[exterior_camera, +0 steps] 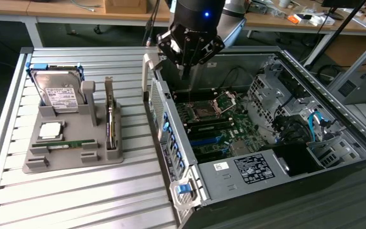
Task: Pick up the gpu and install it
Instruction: 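Reach for the gpu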
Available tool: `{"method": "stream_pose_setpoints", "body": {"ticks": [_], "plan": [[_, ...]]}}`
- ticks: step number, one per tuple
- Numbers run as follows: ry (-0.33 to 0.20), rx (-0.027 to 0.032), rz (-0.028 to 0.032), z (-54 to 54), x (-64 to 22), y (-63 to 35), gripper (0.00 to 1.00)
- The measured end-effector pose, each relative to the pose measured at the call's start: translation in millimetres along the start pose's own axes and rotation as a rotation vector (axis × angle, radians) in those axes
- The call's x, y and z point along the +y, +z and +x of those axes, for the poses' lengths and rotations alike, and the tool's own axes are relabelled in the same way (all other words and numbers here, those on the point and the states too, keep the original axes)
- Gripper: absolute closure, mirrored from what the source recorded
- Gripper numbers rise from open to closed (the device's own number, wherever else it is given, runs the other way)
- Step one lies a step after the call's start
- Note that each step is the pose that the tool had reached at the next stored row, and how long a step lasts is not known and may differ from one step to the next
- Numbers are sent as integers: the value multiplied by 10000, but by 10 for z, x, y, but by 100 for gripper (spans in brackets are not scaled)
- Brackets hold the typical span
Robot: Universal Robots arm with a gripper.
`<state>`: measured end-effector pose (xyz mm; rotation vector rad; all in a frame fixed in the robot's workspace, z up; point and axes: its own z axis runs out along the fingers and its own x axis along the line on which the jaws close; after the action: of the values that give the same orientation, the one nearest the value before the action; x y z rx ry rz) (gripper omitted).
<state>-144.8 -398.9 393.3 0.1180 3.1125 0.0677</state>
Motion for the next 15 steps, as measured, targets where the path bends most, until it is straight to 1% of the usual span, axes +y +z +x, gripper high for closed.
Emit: {"method": "stream_pose_setpoints", "body": {"ticks": [15], "plan": [[1,0,0,43,-3,-1,89]]}}
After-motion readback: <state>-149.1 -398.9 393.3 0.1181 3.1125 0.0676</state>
